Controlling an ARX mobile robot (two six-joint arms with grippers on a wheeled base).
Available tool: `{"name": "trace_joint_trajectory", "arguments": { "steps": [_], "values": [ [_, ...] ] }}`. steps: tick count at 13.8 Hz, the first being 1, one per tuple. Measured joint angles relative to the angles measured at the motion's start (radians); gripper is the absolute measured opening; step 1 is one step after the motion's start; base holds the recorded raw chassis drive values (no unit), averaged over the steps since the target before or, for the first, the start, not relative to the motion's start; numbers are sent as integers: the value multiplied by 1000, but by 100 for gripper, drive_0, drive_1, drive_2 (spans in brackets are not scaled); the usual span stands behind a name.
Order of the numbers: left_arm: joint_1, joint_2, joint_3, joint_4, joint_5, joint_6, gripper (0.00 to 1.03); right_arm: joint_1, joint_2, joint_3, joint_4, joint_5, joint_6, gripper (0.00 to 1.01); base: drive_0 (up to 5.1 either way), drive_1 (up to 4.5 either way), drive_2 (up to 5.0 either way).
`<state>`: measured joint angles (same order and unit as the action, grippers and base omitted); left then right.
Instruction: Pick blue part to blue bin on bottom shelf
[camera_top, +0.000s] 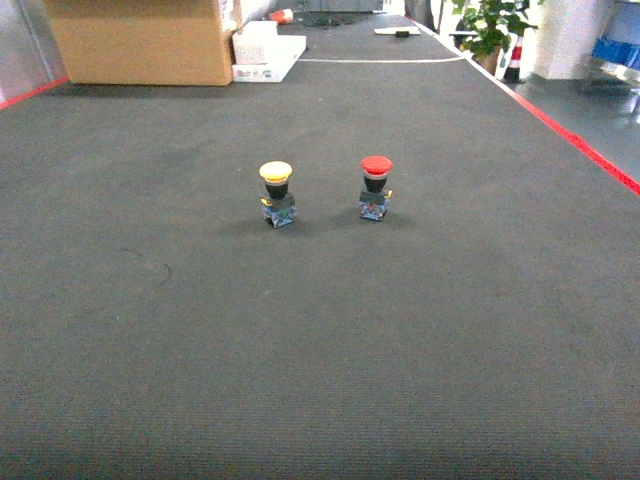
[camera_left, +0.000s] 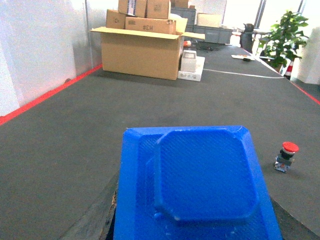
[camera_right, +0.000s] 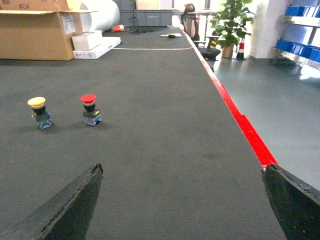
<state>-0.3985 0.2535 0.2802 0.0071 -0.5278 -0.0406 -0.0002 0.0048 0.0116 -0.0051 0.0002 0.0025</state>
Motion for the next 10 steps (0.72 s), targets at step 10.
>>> {"name": "trace_joint_trajectory", "arguments": {
  "steps": [10],
  "values": [
    [0, -4, 0, -2, -1, 0, 43, 0, 0, 0, 0, 0, 0, 98, 0, -208, 208]
  ]
}}
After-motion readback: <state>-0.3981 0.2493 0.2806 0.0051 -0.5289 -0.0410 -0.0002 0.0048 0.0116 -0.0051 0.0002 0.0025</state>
